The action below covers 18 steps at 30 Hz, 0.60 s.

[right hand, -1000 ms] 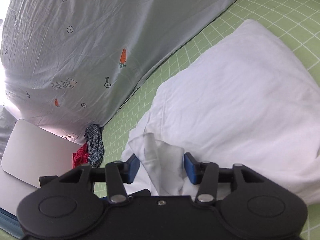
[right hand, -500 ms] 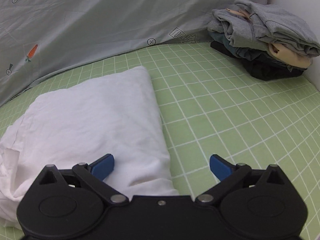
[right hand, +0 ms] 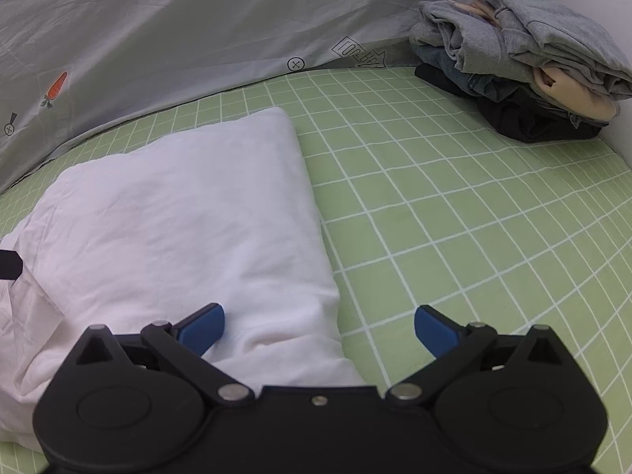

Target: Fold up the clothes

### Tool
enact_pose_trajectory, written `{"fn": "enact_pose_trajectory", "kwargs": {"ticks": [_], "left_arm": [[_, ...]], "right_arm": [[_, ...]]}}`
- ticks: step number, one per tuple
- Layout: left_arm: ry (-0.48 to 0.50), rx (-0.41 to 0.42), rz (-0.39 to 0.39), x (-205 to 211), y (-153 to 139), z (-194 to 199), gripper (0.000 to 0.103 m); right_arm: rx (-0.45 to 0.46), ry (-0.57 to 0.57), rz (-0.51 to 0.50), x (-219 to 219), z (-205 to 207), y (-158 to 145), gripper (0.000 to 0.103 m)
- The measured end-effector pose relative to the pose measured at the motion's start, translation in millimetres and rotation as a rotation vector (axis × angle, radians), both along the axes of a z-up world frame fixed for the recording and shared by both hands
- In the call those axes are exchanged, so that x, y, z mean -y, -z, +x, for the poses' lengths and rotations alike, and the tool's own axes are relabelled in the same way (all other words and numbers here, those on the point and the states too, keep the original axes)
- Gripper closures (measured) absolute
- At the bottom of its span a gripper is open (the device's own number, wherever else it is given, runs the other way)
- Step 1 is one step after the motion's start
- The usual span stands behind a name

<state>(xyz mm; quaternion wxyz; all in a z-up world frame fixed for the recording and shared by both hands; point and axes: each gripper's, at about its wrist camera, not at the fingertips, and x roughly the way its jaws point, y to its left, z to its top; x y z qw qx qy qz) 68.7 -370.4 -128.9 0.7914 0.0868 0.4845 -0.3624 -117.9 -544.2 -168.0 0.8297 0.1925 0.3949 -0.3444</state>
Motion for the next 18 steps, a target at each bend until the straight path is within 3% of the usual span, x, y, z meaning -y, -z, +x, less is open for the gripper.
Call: {"fn": "enact_pose_trajectory", "kwargs": {"ticks": [8,13,14,17,18], "left_arm": [[-0.007,-0.082,-0.106,8,1,8,0.029],[-0.024,0.006,0.054,22,13,7,0.029],[-0.015,0.000,0.038,21,14,8,0.029],[0.009,-0.011,0.004,20,13,5,0.036],[0.017,-0.005,0.007,21,12,3,0.049]], "right_arm": [[0.000,-0.002,0.003,0,0,0,0.000],[0.001,0.003,0.009,0,1,0,0.000],[0.000,0.002,0.008,0,1,0,0.000],[-0.004,0.002,0.006,1,1,-1,0.000],[-0.006,0.002,0.006,1,1,-1,0.000]]}}
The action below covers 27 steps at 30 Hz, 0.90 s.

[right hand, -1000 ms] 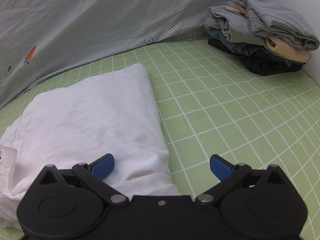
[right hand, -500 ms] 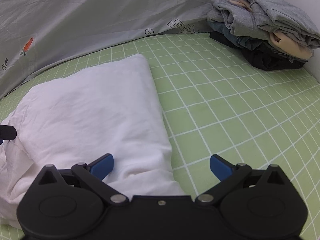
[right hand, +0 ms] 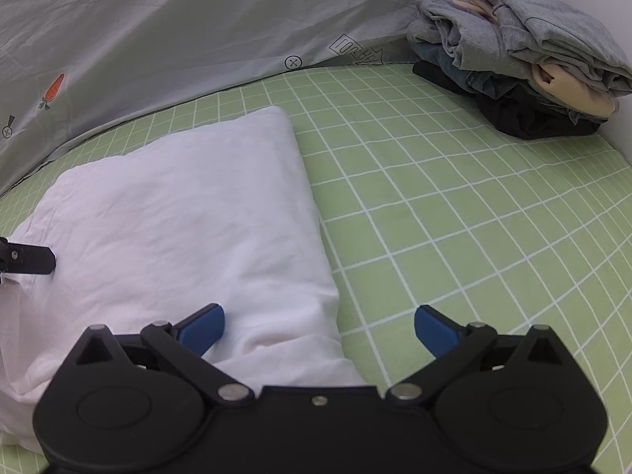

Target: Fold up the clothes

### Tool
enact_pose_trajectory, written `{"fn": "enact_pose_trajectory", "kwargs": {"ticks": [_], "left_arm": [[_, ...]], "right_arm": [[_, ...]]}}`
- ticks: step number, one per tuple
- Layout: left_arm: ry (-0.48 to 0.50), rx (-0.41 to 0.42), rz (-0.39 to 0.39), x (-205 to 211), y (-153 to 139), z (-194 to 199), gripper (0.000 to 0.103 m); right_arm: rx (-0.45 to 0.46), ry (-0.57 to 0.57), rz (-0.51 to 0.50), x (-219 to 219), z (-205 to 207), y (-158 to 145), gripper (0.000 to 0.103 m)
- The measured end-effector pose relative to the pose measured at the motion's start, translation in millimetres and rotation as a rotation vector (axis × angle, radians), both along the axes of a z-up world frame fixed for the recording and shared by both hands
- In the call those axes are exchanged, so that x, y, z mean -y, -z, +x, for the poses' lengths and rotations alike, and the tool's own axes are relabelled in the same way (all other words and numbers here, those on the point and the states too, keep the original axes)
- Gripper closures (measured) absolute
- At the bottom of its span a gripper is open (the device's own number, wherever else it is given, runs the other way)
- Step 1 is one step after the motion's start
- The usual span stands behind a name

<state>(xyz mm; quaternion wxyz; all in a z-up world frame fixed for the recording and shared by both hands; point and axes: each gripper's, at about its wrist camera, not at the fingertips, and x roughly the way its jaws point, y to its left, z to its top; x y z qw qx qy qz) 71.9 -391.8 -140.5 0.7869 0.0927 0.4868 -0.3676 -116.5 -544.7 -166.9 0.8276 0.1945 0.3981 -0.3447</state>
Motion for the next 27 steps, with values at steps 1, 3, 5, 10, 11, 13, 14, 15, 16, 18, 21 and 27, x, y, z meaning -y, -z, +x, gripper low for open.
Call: {"fn": "enact_pose_trajectory", "kwargs": {"ticks": [1,3,5,10,11,13,14,15,16,18,21,27], "left_arm": [[0.009,0.006,0.008,1,-1,-2,0.060],[0.023,0.045,0.013,3,-6,-9,0.081],[0.027,0.070,-0.001,0,-10,-12,0.090],[-0.009,0.081,-0.078,-17,-25,-15,0.097],[-0.014,0.091,-0.089,-20,-29,-16,0.097],[-0.024,0.129,-0.113,-27,-40,-20,0.098],[-0.029,0.161,-0.121,-29,-48,-24,0.099],[-0.031,0.192,-0.129,-32,-55,-27,0.099],[-0.033,0.222,-0.138,-35,-63,-30,0.099],[-0.042,0.262,-0.169,-44,-77,-34,0.100],[-0.069,0.317,-0.190,-62,-94,-37,0.100],[-0.144,0.348,-0.143,-107,-101,-38,0.100]], "right_arm": [[-0.003,-0.003,-0.004,0,0,-1,0.000],[-0.010,-0.009,-0.013,0,1,-2,0.000],[-0.014,-0.013,-0.022,-1,1,-4,0.000],[-0.029,-0.012,-0.052,-5,0,-9,0.000],[-0.031,-0.012,-0.061,-6,0,-11,0.000],[-0.031,-0.011,-0.087,-10,0,-16,0.000],[-0.029,-0.012,-0.101,-12,-1,-19,0.000],[-0.024,-0.012,-0.117,-15,-1,-23,0.000],[-0.019,-0.011,-0.133,-18,-2,-26,0.000],[-0.010,-0.016,-0.160,-23,-2,-33,0.000],[0.002,-0.038,-0.190,-32,-1,-40,0.000],[0.035,-0.121,-0.180,-53,8,-44,0.000]]}}
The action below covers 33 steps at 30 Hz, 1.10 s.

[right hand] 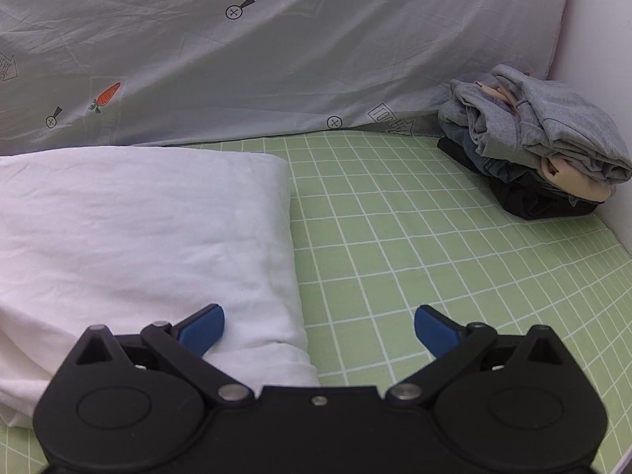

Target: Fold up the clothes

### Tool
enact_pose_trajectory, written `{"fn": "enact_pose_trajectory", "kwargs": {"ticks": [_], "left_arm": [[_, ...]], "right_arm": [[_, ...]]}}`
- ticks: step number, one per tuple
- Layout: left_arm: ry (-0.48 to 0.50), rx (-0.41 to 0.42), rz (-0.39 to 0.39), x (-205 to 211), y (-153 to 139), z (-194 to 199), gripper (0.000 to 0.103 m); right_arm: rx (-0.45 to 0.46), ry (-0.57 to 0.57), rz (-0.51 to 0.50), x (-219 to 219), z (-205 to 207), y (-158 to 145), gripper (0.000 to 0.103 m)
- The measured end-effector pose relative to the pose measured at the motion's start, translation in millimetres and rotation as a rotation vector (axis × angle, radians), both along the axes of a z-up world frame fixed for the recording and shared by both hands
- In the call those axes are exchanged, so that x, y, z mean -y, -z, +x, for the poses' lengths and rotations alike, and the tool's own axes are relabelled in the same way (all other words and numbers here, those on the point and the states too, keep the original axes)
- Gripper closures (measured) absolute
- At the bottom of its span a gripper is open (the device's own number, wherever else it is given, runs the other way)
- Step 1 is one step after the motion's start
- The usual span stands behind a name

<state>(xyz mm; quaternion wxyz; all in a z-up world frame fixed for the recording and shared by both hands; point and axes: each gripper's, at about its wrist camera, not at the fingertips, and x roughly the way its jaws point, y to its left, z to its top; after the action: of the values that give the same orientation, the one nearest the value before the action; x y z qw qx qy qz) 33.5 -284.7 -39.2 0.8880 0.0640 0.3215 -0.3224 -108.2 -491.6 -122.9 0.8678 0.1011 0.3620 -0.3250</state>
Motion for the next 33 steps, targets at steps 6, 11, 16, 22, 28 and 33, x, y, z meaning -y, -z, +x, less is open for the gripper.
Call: {"fn": "enact_pose_trajectory", "kwargs": {"ticks": [6,11,16,22,28,33], "left_arm": [[-0.175,-0.118,0.163,-43,48,21,0.103],[-0.254,-0.337,0.162,-77,83,48,0.102],[-0.178,-0.340,0.117,-62,81,50,0.072],[-0.027,-0.321,0.063,-20,72,59,0.034],[0.064,-0.342,0.105,16,89,65,0.034],[0.099,-0.410,0.094,32,108,78,0.028]], "right_arm": [[-0.079,-0.068,-0.015,-15,15,10,0.000],[-0.092,-0.073,0.014,-13,19,15,0.000],[-0.115,-0.107,-0.015,-19,25,15,0.000],[-0.117,-0.117,-0.009,-15,25,17,0.000],[-0.108,-0.086,-0.029,-15,24,15,0.000],[-0.100,-0.058,-0.005,-8,22,17,0.000]]}}
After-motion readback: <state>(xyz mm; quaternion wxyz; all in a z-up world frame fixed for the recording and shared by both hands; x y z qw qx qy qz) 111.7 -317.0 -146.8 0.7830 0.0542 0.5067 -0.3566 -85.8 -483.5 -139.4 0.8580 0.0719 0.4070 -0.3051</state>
